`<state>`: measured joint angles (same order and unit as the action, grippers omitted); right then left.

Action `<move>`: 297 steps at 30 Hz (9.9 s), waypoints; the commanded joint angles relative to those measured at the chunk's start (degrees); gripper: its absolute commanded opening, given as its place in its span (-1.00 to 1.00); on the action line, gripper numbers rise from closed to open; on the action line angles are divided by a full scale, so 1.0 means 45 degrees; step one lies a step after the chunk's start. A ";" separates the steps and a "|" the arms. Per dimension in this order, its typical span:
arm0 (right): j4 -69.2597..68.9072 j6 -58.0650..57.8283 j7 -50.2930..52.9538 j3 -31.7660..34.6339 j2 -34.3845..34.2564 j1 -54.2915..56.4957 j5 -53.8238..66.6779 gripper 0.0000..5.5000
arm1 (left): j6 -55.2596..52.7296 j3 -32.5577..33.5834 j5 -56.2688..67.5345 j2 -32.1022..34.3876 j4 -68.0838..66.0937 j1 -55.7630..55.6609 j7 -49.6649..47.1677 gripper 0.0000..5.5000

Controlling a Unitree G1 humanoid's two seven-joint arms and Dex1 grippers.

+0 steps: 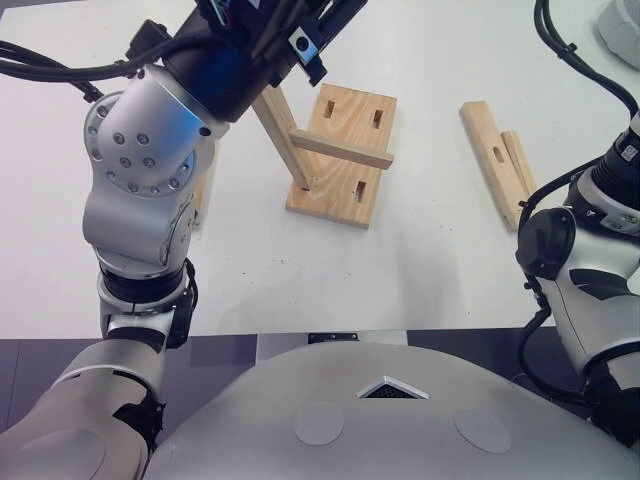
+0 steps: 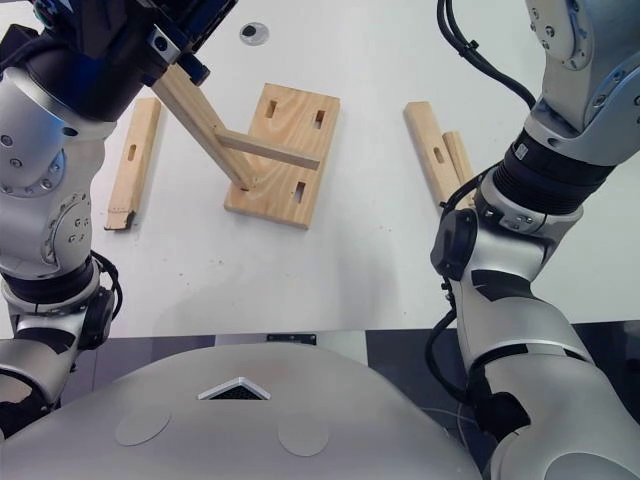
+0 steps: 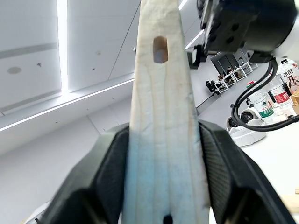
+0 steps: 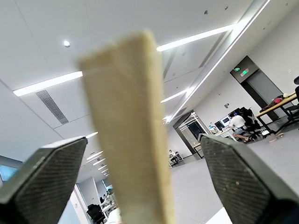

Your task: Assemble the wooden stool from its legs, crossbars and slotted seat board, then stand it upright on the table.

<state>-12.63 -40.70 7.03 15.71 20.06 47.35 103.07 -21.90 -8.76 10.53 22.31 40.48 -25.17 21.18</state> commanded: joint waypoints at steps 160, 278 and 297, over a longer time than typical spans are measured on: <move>-0.4762 -0.0129 0.0471 -0.3600 0.1757 -1.2808 -1.6800 -0.57 | -0.6030 -0.0236 -0.2948 -0.2967 -0.2099 -0.3378 -0.2009 0.64; -0.1453 0.3255 -0.4542 -0.0116 0.1731 -0.9662 -1.9419 0.05 | -0.4955 0.1409 -0.2704 -0.4969 -0.0235 0.4221 -0.4893 0.64; -0.5948 -0.1695 -0.5108 -0.4280 0.3362 -0.8791 -2.3803 0.05 | -0.6221 -0.0871 -0.3334 -0.4957 -0.0957 0.3474 -0.4574 0.64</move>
<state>-40.26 -46.62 -14.75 -4.01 37.41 8.55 -6.28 -48.89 -12.74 -4.88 -1.59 34.68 -11.66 -0.53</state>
